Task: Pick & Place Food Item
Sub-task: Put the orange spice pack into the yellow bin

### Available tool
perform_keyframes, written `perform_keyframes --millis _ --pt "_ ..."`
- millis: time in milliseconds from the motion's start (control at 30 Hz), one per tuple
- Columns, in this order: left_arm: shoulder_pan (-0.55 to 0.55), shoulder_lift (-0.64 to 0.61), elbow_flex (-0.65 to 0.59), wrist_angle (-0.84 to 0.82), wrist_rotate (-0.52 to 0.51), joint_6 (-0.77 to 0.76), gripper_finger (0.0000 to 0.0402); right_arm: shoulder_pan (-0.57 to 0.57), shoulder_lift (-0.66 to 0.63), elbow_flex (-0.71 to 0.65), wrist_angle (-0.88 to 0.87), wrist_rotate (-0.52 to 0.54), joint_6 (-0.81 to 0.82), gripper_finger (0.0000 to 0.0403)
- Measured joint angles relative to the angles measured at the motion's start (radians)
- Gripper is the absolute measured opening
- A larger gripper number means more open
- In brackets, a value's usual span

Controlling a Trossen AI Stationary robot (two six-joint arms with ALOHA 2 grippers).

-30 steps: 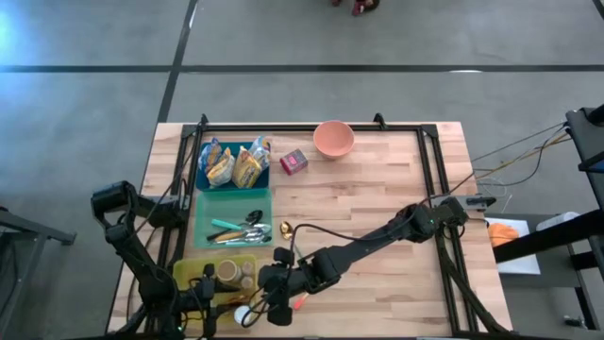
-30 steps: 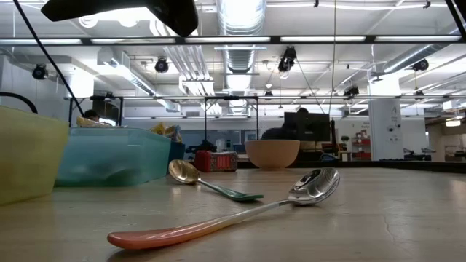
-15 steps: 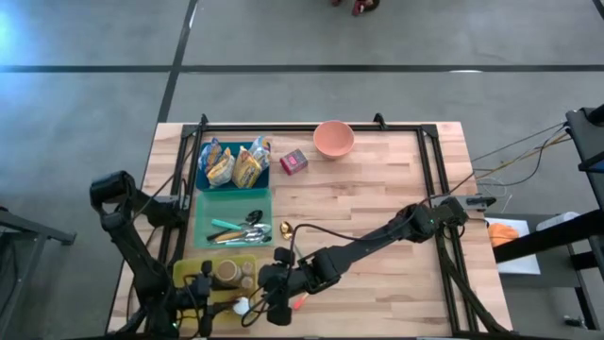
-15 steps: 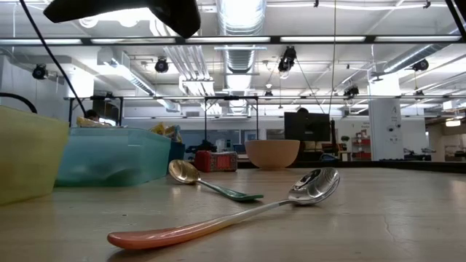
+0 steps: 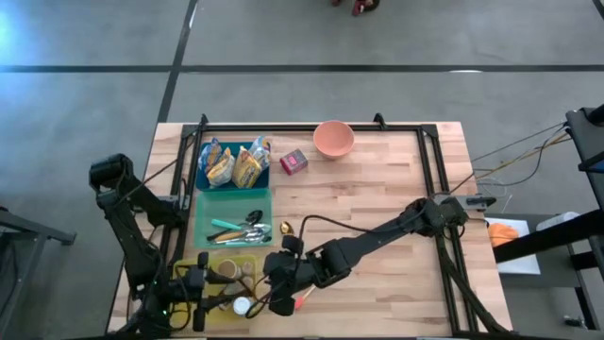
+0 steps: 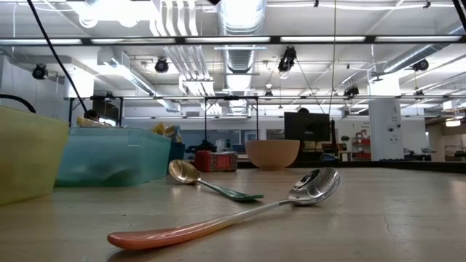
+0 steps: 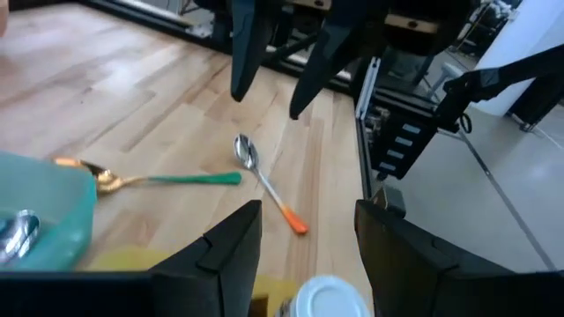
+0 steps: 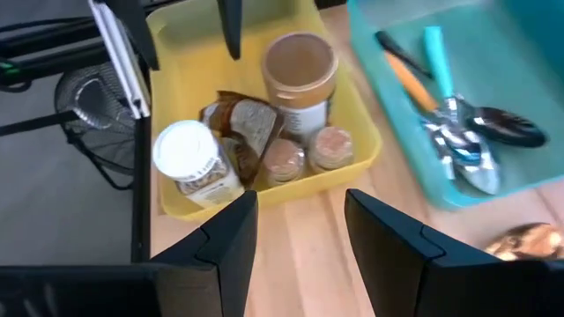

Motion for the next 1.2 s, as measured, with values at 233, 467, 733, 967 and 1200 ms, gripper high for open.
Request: perform_keyframes --millis 233,467,733,967,1200 --pt "0.028 -0.104 0.000 0.000 0.060 0.040 0.0193 0.001 -0.031 0.000 -0.074 0.049 0.048 0.0170" --pt "0.092 -0.191 0.011 -0.018 0.258 0.054 0.0175 0.008 -0.064 -0.001 -0.191 0.073 0.166 0.0170" --pt "0.243 -0.198 0.166 -0.325 0.651 0.118 0.0115 0.046 -0.120 -0.001 -0.398 0.117 0.276 0.0170" --pt "0.352 -0.200 0.238 -0.454 0.920 0.288 0.0112 0.093 -0.142 -0.001 -0.478 0.117 0.308 0.0170" --pt "0.430 -0.166 0.237 -0.483 1.061 0.458 0.0154 0.153 -0.153 -0.001 -0.618 0.154 0.407 0.0170"
